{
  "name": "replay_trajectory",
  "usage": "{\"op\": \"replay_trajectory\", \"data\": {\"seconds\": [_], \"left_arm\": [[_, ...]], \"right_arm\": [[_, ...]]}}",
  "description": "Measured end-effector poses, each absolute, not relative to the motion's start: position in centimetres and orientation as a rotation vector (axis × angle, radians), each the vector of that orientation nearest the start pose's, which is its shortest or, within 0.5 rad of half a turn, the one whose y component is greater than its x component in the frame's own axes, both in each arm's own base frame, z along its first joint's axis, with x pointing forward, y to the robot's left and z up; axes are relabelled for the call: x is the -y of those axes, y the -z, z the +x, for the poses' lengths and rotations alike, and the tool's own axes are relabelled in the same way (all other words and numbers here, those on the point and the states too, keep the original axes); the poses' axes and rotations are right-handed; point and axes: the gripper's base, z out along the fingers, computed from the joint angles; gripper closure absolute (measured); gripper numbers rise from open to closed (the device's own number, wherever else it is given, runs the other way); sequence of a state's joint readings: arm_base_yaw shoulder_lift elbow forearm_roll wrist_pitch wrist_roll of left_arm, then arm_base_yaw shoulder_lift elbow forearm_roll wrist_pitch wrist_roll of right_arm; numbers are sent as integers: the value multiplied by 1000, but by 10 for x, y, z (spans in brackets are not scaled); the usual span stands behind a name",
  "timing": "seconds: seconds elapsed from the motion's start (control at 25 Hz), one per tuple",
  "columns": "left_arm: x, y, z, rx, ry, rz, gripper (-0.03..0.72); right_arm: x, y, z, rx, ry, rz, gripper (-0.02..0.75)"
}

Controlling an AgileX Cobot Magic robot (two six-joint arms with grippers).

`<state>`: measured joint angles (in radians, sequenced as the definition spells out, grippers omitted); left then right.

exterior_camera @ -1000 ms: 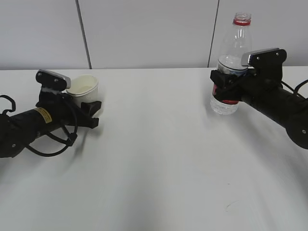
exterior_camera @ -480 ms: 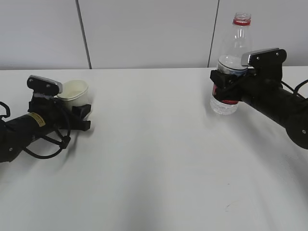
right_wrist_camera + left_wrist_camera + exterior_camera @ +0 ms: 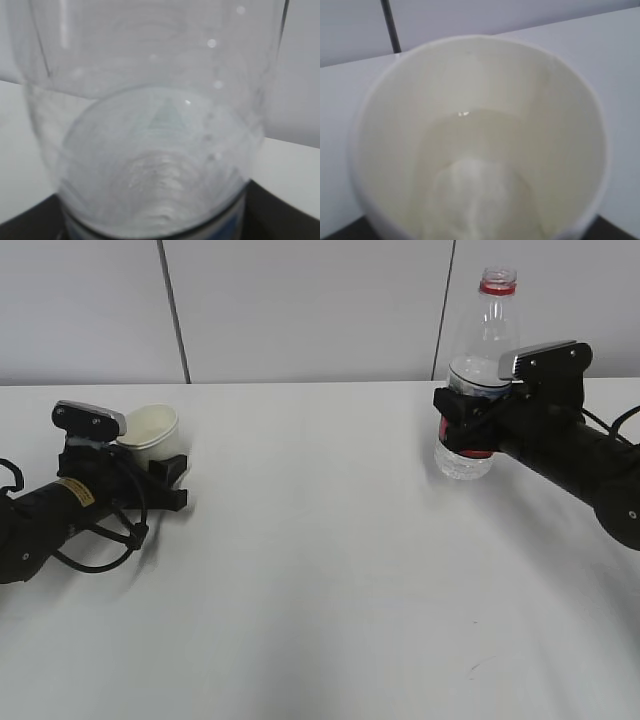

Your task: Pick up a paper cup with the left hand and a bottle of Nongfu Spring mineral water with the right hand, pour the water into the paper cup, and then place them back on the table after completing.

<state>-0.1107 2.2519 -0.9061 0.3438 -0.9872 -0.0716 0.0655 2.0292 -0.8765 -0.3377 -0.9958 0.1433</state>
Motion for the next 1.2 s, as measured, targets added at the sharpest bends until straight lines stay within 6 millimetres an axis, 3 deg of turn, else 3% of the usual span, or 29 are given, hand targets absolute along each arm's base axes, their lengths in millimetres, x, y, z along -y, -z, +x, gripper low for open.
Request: {"op": "replay_trajectory", "data": {"seconds": [0.2, 0.4, 0.48, 0.8, 1.2], "left_arm": [[68, -61, 384, -1819, 256, 408, 300], [63, -61, 387, -1828, 228, 326, 104], [62, -62, 387, -1828, 222, 311, 74], [62, -90, 386, -1782, 212, 311, 62], [65, -85, 356, -1739, 262, 309, 70]], "right_arm": [[-51, -142, 385, -1642, -250, -305, 335], [-51, -142, 385, -1641, -250, -307, 335], [-51, -142, 385, -1641, -250, -307, 335], [-51, -142, 385, -1642, -252, -305, 335], [-50, -142, 385, -1643, -249, -287, 335]]}}
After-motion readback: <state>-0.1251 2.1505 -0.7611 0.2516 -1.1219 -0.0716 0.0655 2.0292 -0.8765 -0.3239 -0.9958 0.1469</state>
